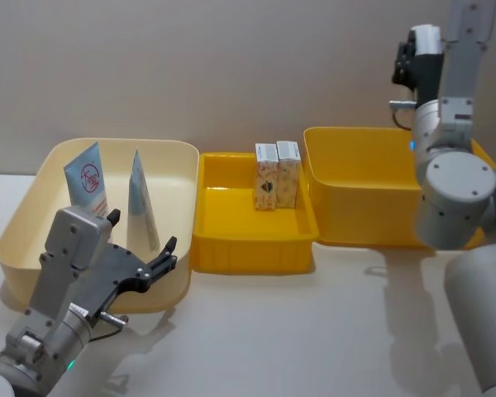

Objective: Bimanual collaborative sorting of washing and personal care products

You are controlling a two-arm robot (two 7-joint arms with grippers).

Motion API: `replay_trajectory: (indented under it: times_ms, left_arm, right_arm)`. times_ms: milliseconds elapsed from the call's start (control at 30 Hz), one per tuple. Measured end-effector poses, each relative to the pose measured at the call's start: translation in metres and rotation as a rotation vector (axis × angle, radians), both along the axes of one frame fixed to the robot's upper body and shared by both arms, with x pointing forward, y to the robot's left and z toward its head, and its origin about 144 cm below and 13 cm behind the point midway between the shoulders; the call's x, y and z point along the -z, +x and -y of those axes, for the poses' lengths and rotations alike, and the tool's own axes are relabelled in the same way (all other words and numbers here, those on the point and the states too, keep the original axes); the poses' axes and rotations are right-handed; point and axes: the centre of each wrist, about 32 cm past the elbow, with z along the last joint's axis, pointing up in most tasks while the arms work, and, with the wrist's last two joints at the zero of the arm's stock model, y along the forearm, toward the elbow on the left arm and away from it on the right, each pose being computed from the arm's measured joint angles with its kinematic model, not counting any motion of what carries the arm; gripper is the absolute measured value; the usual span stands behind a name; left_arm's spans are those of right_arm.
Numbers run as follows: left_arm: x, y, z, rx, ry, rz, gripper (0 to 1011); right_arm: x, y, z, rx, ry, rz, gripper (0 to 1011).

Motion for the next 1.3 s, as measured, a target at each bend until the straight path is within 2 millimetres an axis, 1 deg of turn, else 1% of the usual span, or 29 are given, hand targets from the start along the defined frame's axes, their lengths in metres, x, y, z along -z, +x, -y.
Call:
replay_trajectory:
  times_ms: [233,433,633,700,800,833,867,900,933,1000,1067,1100,1167,1200,1300]
  left_arm:
    - [0.0,0.0,0.0,0.0,0.0,0.0,1003]
    - [0.0,0.0,0.0,0.0,0.0,0.0,1003]
    - [0.0,0.0,0.0,0.0,0.0,0.0,1003]
    - [0.0,0.0,0.0,0.0,0.0,0.0,1003]
    - [0.0,0.0,0.0,0.0,0.0,0.0,1003]
    - [0.0,0.0,0.0,0.0,0.0,0.0,1003]
    - [0.0,0.0,0.0,0.0,0.0,0.0,1003]
    - [0.0,0.0,0.0,0.0,0.0,0.0,1003]
    - [0.0,0.0,0.0,0.0,0.0,0.0,1003]
    - [0.0,0.0,0.0,0.0,0.0,0.0,1003]
    - [0.0,0.0,0.0,0.0,0.0,0.0,1003]
    - [0.0,0.0,0.0,0.0,0.0,0.0,1003]
    - [0.0,0.0,0.0,0.0,0.0,0.0,1004]
    - [0.0,0.0,0.0,0.0,0.0,0.0,1003]
    - [0.0,0.0,0.0,0.0,0.0,0.0,1003]
  right_arm:
    - [-0.001,0.01,-0.014,-0.012,-0.007,-0.096,438]
    - [0.002,0.025,-0.027,0.004,-0.021,-0.187,438]
    - [0.009,0.035,-0.033,0.029,-0.033,-0.219,436]
    - [0.012,0.038,-0.035,0.038,-0.037,-0.222,454]
    - [0.016,0.043,-0.038,0.049,-0.042,-0.224,532]
    - [0.017,0.044,-0.038,0.052,-0.044,-0.224,574]
    - [0.018,0.045,-0.039,0.056,-0.046,-0.225,586]
    - [0.019,0.046,-0.039,0.058,-0.047,-0.226,634]
    - [0.019,0.046,-0.04,0.059,-0.048,-0.226,654]
    - [0.02,0.048,-0.04,0.063,-0.05,-0.227,726]
    - [0.022,0.049,-0.041,0.067,-0.052,-0.227,769]
    - [0.023,0.05,-0.042,0.069,-0.053,-0.228,824]
    - [0.024,0.051,-0.042,0.071,-0.054,-0.229,861]
    - [0.024,0.051,-0.042,0.072,-0.055,-0.229,907]
    - [0.025,0.052,-0.043,0.076,-0.057,-0.23,973]
